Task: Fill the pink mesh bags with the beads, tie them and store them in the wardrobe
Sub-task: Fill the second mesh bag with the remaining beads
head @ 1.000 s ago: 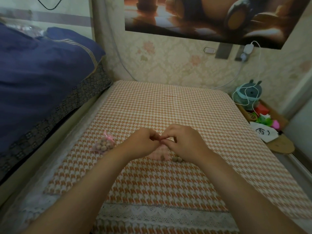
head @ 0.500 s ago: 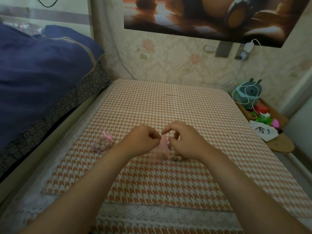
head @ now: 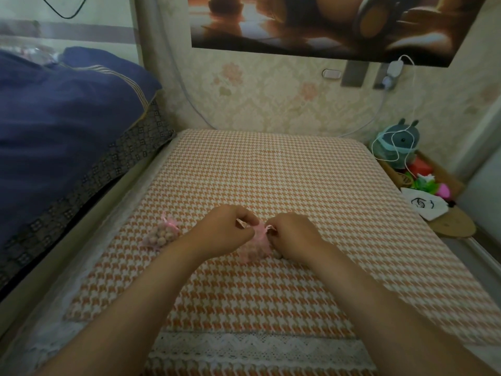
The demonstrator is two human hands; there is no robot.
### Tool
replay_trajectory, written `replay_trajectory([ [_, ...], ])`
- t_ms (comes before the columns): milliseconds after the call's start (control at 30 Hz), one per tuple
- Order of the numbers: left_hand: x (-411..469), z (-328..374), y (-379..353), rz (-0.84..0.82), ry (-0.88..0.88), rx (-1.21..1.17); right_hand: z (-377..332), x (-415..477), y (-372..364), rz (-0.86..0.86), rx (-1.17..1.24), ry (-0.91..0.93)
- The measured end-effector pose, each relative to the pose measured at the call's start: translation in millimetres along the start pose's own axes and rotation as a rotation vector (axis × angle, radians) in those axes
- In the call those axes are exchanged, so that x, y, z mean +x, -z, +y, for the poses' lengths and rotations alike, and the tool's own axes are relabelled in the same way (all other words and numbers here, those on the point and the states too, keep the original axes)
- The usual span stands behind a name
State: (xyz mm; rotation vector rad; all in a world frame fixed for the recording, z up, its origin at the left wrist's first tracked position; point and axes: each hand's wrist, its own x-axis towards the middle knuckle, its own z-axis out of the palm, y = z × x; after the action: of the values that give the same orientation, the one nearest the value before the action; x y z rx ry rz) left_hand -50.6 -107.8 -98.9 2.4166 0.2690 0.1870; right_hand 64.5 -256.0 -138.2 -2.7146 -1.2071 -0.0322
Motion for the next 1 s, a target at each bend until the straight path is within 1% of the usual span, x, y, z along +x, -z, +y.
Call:
replay_trajectory([
  [67, 0.5, -0.1, -0.5, 0.006, -0.006, -0.003, 1.2, 0.5, 0.4, 0.022, 0.036, -0.008],
  [133, 0.6, -0.7, -0.8, 0.001, -0.001, -0.011, 3.1, 0.4, 7.3, 0.068, 0.177, -0.051],
  [233, 1.7, -2.3, -0.4, -0.007, 0.005, -0.026, 3.1, 0.6, 24.8, 0.195, 0.411, -0.085],
  [300, 2.4, -2.0, -0.2, -0.008, 0.004, -0.039, -1.5, -1.1, 38.6, 0.269, 0.524, -0.057],
  [367, 3.5, -0.8, -0.9, -0.011, 0.003, -0.051, -8.1, -5.1, 49.1, 0.289, 0.589, -0.007],
  [467, 4.9, 1.8, -3.3, -0.008, -0.002, -0.078, -16.1, -11.0, 51.9, 0.245, 0.55, 0.083],
  [567, 6.3, 3.1, -5.7, -0.006, -0.011, -0.096, -15.4, -12.2, 45.1, 0.229, 0.395, 0.15],
  [700, 6.9, 0.6, -6.4, -0.007, -0.009, -0.102, -9.8, -11.1, 40.7, 0.205, 0.224, 0.182],
  [833, 9.3, -3.9, -3.3, -0.025, 0.018, -0.121, -6.7, -9.6, 42.9, 0.138, 0.211, 0.177],
  [1000, 16.7, 1.7, -0.7, 0.007, -0.04, -0.074, -5.8, -7.6, 47.5, 0.001, 0.173, 0.207],
])
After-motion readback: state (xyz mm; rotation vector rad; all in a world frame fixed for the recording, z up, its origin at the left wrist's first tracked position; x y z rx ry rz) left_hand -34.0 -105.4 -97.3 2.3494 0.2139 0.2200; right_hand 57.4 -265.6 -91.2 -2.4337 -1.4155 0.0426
